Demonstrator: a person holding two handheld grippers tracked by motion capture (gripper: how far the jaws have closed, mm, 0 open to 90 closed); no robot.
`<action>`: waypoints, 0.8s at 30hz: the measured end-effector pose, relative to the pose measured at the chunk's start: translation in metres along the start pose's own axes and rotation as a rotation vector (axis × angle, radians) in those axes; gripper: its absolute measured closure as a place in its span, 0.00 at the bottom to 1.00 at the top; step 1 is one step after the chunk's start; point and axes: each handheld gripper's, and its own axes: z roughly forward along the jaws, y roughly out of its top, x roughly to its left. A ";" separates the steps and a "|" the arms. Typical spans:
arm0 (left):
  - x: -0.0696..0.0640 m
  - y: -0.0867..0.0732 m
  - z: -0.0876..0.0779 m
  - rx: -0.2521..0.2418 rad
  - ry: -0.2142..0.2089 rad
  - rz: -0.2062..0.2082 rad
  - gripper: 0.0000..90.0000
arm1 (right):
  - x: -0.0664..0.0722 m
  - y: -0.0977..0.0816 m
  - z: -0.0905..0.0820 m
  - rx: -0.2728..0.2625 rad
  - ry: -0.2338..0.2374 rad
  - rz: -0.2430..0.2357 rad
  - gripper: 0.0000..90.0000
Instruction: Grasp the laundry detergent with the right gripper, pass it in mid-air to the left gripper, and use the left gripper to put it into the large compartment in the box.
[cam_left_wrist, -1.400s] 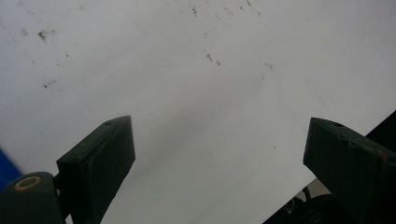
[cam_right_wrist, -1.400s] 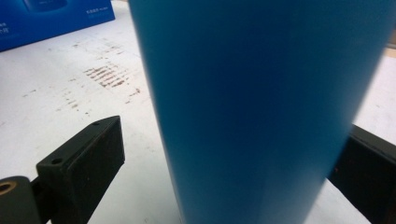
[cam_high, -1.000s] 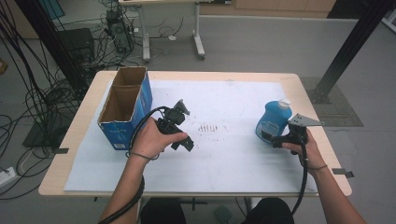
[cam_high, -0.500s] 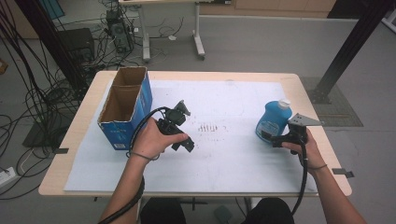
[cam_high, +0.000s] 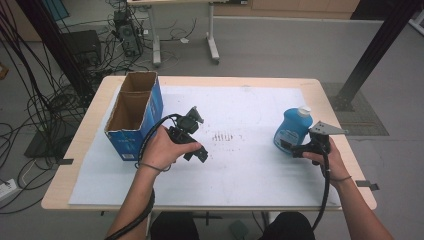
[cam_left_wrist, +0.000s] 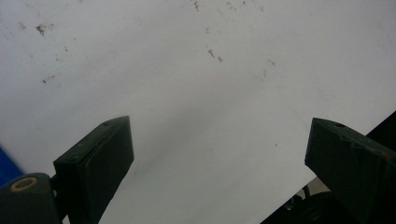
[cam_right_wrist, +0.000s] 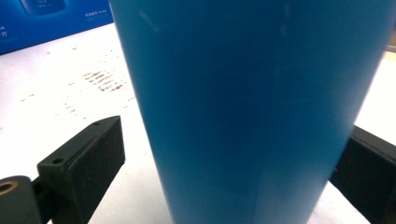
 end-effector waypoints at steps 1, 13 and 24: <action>0.000 0.000 0.000 0.001 0.000 -0.002 0.09 | 0.000 0.000 0.000 0.000 0.000 0.000 0.04; -0.001 0.002 0.001 0.004 -0.004 0.004 0.10 | 0.000 0.000 -0.001 0.003 0.000 0.001 0.04; -0.002 0.001 0.000 -0.003 -0.008 0.006 0.10 | 0.000 0.001 -0.003 0.000 -0.002 0.000 0.04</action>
